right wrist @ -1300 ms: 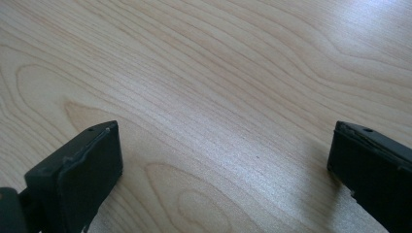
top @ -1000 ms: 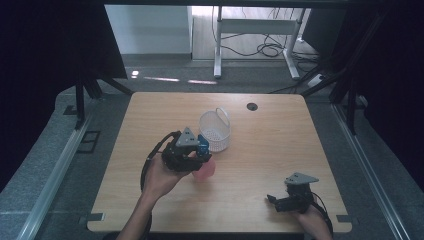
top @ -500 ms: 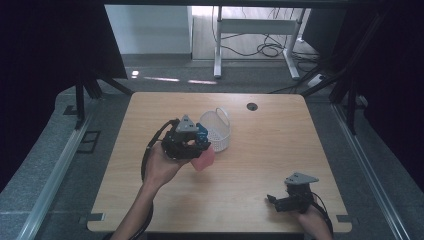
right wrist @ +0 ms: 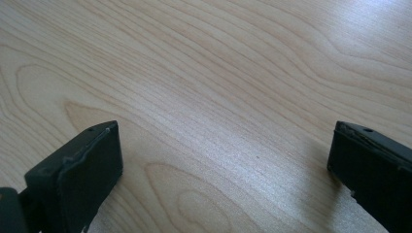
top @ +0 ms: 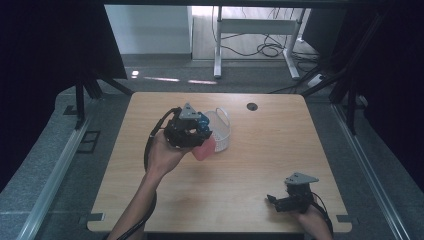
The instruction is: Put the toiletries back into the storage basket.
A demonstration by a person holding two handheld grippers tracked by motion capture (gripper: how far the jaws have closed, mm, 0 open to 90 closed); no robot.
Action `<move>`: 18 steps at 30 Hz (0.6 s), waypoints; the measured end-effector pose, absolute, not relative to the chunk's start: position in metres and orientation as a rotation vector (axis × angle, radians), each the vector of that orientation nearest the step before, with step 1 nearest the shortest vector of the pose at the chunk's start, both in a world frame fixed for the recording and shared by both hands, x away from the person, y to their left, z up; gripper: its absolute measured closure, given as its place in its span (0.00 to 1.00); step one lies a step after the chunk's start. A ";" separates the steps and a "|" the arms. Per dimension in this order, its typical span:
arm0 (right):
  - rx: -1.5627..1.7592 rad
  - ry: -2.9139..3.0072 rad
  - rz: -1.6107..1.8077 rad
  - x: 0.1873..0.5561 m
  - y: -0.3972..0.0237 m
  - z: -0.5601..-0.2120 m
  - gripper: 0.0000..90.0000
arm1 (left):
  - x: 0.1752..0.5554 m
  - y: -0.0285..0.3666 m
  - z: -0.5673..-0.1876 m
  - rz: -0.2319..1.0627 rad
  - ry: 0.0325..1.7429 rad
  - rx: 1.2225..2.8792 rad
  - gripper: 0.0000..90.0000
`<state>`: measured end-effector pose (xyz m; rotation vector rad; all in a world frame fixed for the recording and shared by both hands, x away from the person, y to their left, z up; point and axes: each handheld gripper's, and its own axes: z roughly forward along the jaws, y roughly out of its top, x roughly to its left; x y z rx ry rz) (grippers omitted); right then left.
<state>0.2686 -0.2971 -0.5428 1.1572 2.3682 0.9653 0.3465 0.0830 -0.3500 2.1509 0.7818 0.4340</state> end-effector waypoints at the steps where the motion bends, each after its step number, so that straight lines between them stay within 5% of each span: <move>1: 1.157 2.368 0.965 0.269 -0.297 -0.543 0.00 | 0.348 0.083 -0.349 0.437 0.783 2.152 0.59; 18: 1.157 2.368 0.966 0.269 -0.297 -0.543 0.00 | 0.381 0.083 -0.335 0.488 0.858 2.098 0.59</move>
